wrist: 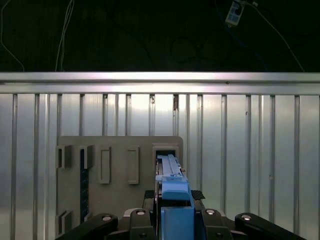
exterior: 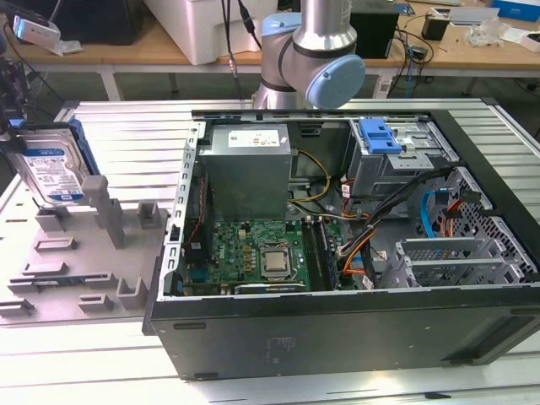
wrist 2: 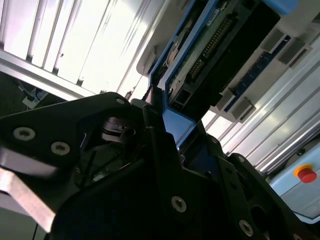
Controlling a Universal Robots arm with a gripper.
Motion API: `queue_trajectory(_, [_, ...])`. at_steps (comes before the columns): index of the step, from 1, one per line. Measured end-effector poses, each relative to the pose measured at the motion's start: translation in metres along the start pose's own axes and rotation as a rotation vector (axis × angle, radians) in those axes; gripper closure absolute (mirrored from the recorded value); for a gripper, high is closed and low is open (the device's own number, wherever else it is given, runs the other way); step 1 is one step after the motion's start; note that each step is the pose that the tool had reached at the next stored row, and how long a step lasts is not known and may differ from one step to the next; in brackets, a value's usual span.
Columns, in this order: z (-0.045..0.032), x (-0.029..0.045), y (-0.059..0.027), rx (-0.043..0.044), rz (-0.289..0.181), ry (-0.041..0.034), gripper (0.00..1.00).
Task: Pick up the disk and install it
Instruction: 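Pick up the disk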
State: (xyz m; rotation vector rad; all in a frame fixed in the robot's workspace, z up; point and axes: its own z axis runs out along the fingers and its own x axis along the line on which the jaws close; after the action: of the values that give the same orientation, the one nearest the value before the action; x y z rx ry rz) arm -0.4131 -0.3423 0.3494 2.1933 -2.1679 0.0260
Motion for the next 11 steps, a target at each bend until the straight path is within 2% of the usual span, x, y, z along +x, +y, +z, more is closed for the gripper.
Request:
queue_trajectory(4, [-0.0081, 0.0003, 0.0002, 0.0001, 0.000, 0.0000, 0.63])
queue_trajectory(11, [-0.0168, 0.0007, 0.0004, 0.0001, 0.000, 0.0000, 0.63])
